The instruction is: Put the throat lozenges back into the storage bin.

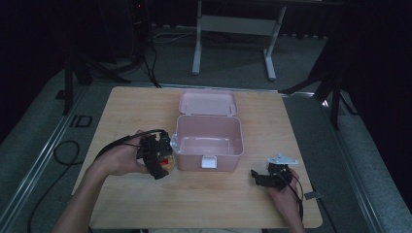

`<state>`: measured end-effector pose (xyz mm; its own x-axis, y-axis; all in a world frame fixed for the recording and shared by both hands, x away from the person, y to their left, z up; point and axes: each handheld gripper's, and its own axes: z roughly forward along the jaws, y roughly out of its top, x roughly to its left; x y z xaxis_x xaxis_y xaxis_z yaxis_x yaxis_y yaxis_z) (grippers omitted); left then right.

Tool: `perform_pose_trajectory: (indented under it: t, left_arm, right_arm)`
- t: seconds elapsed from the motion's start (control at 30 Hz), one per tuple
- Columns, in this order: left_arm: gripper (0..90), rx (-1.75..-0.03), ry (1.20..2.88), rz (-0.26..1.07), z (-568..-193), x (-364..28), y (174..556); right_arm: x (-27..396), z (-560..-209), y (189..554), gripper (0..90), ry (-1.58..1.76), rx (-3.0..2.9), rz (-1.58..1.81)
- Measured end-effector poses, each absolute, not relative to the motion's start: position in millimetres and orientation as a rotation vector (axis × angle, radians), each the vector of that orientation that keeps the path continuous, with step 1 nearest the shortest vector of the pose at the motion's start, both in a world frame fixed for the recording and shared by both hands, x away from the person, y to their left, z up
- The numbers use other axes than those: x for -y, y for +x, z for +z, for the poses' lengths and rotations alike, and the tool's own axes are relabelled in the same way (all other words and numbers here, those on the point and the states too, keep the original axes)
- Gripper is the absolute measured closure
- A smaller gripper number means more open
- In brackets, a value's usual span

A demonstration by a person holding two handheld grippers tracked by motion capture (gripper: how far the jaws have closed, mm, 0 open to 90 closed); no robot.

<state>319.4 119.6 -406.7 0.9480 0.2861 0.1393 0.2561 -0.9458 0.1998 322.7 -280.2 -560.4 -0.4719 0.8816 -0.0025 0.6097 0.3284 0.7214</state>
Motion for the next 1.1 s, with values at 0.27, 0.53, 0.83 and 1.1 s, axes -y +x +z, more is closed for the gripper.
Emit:
perform_pose_trajectory:
  t: [0.27,0.53,0.83,1.1]
  left_arm:
    - [21.0,-0.409,2.93,0.263,-398,-120,323]
    - [21.0,-0.407,2.938,0.268,-389,-119,328]
    - [21.0,-0.405,2.95,0.277,-379,-114,336]
    - [21.0,-0.396,2.954,0.278,-374,-108,341]
  right_arm:
    - [280,-560,323,14.0,1.315,-2.206,0.939]
    - [280,-560,323,14.0,1.315,-2.208,0.938]
    - [280,-560,323,14.0,1.312,-2.208,0.938]
    - [280,-560,323,14.0,1.311,-2.208,0.938]
